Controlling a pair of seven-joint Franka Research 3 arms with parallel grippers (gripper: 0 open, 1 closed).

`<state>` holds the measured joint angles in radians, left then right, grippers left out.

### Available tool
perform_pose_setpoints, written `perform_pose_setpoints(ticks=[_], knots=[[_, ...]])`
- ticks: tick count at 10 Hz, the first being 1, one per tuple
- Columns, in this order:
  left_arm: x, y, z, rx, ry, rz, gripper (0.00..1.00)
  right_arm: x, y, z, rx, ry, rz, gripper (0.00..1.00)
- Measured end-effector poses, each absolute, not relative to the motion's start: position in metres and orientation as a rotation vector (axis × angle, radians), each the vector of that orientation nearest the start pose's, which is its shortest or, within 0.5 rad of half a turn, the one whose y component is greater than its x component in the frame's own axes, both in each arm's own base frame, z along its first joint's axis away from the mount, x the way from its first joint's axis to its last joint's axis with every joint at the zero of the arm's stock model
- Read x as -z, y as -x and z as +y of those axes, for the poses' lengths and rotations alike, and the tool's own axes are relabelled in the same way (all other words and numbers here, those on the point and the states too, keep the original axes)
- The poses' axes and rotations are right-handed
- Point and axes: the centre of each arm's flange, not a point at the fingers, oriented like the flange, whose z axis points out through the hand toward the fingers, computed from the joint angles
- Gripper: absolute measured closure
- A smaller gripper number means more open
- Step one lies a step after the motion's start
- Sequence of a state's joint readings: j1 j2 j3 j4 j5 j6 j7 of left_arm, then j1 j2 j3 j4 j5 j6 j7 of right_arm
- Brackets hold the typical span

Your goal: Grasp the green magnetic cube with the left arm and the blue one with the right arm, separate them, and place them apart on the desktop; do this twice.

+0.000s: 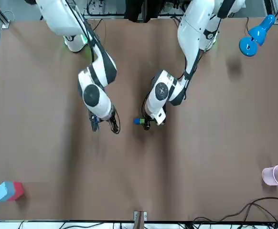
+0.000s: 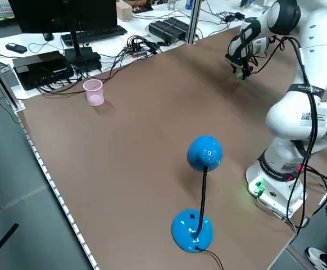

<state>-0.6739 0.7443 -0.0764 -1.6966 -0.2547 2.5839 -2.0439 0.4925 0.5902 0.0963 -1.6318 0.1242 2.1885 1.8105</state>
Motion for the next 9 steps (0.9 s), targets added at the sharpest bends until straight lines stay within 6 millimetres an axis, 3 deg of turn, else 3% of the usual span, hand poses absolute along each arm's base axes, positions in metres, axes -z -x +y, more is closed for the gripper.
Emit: perform_pose_setpoints(ticks=[2, 5, 9], knots=[[-0.174, -0.509, -0.461, -0.287, 2.387, -2.276, 0.32, -0.257, -0.555, 0.412, -0.248, 2.368, 1.998, 0.01], [-0.174, -0.509, -0.461, -0.286, 2.397, -2.267, 0.49, -0.245, -0.562, 0.419, -0.288, 2.163, 2.093, 0.02], [-0.174, -0.510, -0.461, -0.285, 2.400, -2.265, 0.68, -0.204, -0.541, 0.449, -0.292, 2.065, 2.176, 0.03]])
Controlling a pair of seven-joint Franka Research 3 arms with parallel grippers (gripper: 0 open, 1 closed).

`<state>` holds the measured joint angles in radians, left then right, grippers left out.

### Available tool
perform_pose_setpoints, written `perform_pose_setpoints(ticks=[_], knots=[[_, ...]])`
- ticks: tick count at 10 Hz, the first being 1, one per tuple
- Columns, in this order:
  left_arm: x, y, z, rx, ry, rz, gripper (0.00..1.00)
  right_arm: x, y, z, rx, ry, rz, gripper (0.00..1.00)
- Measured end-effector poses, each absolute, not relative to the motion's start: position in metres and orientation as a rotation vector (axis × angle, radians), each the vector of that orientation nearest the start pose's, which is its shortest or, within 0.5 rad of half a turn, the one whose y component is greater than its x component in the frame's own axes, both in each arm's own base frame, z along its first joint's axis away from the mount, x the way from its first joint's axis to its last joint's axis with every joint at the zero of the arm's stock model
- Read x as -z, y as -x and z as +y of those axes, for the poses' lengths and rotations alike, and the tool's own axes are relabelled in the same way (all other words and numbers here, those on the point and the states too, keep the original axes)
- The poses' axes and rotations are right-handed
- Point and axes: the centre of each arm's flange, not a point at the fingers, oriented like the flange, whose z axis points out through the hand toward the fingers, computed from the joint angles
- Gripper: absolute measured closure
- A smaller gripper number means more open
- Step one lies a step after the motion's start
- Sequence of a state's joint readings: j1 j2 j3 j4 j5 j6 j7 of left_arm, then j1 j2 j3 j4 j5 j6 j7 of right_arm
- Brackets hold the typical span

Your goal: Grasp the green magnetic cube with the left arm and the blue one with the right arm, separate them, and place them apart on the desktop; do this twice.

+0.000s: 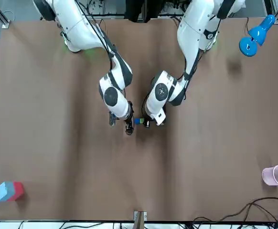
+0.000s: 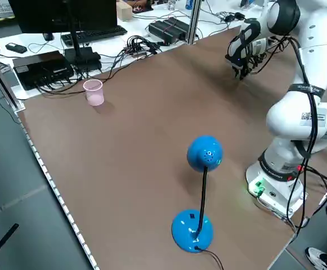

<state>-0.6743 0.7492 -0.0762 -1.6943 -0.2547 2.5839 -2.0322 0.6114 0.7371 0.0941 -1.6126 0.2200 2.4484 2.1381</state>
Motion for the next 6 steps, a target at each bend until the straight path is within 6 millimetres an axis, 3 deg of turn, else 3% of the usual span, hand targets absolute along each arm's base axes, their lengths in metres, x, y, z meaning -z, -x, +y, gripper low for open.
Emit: perform_pose_setpoints(ticks=[1, 6], knots=[[-0.174, -0.510, -0.461, -0.285, 2.403, -2.263, 0.74, -0.199, -0.536, 0.456, -0.291, 2.045, 2.189, 0.03], [-0.176, -0.511, -0.462, -0.283, 2.414, -2.258, 0.75, -0.179, -0.521, 0.477, -0.300, 2.002, 2.213, 0.07]])
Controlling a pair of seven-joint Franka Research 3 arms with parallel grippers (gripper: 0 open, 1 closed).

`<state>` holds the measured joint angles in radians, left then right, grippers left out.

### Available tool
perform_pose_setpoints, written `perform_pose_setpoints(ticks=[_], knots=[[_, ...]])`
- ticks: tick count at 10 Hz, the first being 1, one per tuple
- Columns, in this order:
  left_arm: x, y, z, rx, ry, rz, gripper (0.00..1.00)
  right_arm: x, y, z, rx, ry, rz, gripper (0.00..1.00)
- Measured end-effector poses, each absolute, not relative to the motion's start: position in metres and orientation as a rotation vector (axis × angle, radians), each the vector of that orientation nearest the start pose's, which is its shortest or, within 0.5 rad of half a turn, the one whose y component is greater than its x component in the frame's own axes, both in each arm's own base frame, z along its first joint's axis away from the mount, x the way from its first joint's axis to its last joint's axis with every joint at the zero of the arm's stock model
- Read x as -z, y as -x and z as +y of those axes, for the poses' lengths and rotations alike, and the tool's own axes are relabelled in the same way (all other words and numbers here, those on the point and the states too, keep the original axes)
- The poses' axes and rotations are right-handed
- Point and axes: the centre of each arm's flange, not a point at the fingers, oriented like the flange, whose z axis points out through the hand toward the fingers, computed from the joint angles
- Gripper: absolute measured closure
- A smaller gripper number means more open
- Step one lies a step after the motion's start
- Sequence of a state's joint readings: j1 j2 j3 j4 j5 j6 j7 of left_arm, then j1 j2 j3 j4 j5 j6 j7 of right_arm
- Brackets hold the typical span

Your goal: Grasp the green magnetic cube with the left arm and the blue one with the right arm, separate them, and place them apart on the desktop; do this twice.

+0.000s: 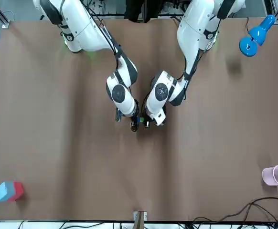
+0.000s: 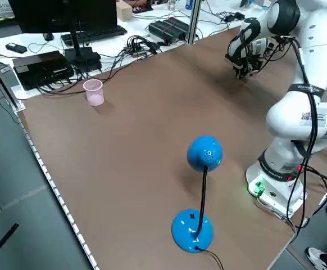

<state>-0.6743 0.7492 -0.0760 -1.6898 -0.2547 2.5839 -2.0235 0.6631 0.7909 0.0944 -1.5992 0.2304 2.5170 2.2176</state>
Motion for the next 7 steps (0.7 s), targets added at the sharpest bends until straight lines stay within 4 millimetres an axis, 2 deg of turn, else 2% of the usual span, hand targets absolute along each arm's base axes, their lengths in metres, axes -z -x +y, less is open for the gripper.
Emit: perform_pose_setpoints(ticks=[4, 5, 6, 7], knots=[[-0.1768, -0.5116, -0.4627, -0.283, 2.416, -2.259, 0.75, -0.1772, -0.5185, 0.4826, -0.300, 1.974, 2.218, 0.19], [-0.1768, -0.5115, -0.4627, -0.283, 2.416, -2.259, 0.74, -0.1774, -0.5187, 0.4827, -0.300, 1.972, 2.219, 0.27], [-0.1768, -0.5115, -0.4628, -0.283, 2.416, -2.259, 0.74, -0.1773, -0.5187, 0.4826, -0.301, 1.966, 2.225, 0.39], [-0.1768, -0.5115, -0.4628, -0.283, 2.416, -2.259, 0.74, -0.1772, -0.5188, 0.4824, -0.301, 1.961, 2.230, 0.43]])
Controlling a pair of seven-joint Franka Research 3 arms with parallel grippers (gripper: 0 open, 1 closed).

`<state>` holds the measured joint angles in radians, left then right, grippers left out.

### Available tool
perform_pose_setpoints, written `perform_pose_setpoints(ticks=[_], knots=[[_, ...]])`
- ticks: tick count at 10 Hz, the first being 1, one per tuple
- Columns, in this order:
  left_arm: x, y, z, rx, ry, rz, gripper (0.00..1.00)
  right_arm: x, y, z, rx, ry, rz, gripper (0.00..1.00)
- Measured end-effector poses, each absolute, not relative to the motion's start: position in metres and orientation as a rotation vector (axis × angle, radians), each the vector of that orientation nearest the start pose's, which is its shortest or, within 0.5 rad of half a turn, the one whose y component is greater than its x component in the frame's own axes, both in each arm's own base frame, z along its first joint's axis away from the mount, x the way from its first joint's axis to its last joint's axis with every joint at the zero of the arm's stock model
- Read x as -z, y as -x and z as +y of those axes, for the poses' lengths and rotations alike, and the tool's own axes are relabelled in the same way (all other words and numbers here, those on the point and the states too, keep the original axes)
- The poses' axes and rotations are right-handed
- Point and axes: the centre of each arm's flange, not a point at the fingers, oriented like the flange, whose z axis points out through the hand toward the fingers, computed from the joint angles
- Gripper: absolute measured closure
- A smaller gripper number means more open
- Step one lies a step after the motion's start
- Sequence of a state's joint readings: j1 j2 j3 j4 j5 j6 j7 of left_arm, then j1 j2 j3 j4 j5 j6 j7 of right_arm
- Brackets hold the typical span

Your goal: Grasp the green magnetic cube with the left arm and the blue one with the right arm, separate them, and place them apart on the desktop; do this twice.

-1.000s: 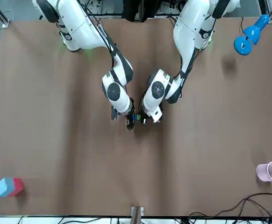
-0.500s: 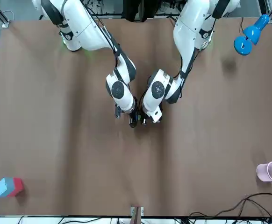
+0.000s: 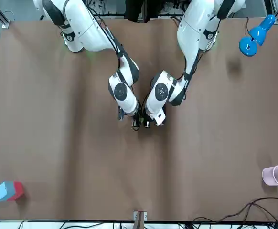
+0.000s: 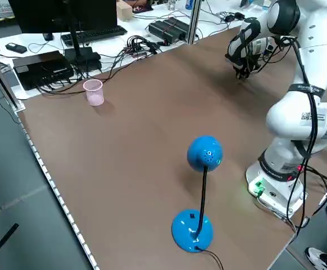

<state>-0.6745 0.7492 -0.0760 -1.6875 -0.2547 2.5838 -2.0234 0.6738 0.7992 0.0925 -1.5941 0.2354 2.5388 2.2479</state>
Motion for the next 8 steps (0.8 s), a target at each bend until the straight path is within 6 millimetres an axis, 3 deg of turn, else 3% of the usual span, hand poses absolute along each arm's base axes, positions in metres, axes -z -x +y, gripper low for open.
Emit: perform_pose_setpoints(ticks=[4, 8], knots=[[-0.1771, -0.5117, -0.4629, -0.283, 2.416, -2.260, 0.75, -0.1763, -0.5200, 0.4809, -0.299, 1.955, 2.238, 0.71], [-0.1785, -0.5175, -0.4582, -0.277, 2.409, -2.274, 0.75, -0.1756, -0.5223, 0.4781, -0.296, 1.950, 2.243, 0.75]])
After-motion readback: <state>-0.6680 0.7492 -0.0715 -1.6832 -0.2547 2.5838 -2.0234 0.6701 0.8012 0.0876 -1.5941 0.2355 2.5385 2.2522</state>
